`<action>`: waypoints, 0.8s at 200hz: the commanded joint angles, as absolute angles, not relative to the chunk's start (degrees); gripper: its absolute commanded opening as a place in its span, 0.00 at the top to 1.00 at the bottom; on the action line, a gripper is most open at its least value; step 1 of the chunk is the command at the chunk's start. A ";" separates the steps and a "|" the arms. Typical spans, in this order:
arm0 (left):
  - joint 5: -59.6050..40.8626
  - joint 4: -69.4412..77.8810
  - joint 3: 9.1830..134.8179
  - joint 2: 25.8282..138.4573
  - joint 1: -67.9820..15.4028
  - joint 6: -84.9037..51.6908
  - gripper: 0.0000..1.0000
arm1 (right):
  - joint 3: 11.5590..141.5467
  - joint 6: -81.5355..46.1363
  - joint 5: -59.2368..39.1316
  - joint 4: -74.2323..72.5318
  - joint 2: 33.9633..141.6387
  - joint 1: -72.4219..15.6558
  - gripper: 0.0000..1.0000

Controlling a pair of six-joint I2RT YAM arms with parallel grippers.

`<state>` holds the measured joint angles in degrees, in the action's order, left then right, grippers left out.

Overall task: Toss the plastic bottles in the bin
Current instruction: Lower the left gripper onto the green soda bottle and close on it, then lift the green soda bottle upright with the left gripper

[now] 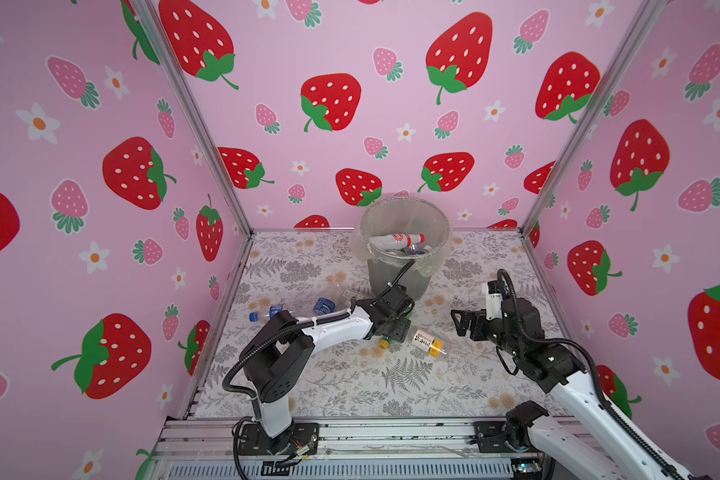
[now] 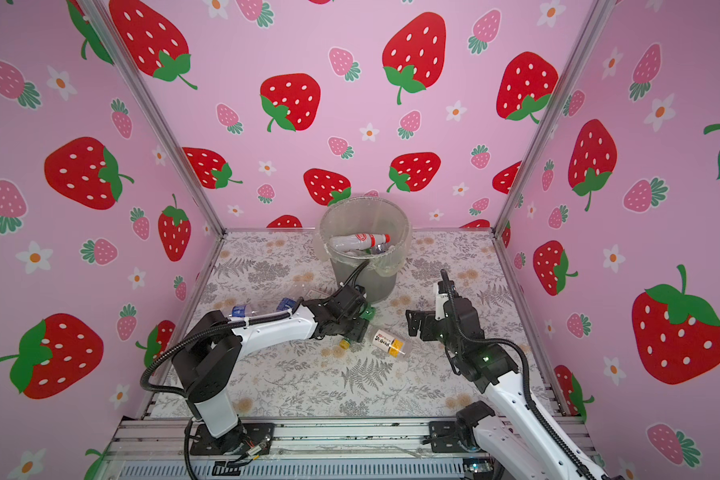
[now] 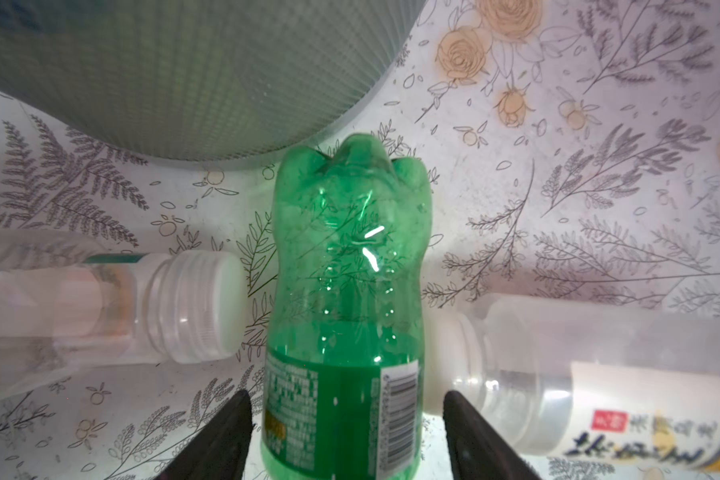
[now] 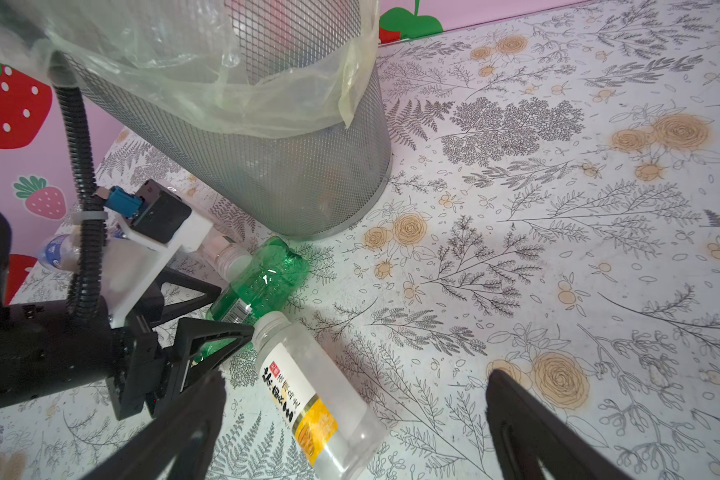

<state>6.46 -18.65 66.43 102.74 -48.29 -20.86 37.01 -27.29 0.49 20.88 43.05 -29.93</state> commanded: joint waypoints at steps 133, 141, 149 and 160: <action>7.38 -17.40 59.81 98.76 -48.27 -23.47 0.46 | 37.44 -28.04 0.83 22.18 41.05 -29.71 0.01; 7.30 -17.31 59.53 98.65 -48.24 -23.66 0.47 | 37.34 -28.03 0.88 22.12 40.80 -29.71 0.01; 7.29 -17.15 59.15 98.48 -48.29 -23.73 0.48 | 37.28 -27.99 0.92 22.38 40.56 -29.71 0.01; 7.34 -17.05 58.85 98.45 -48.25 -23.80 0.48 | 37.27 -28.11 0.97 22.39 40.43 -29.71 0.01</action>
<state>7.07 -16.43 60.51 98.94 -48.27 -22.81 37.01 -27.38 0.56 21.17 41.50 -29.93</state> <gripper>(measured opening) 0.595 0.994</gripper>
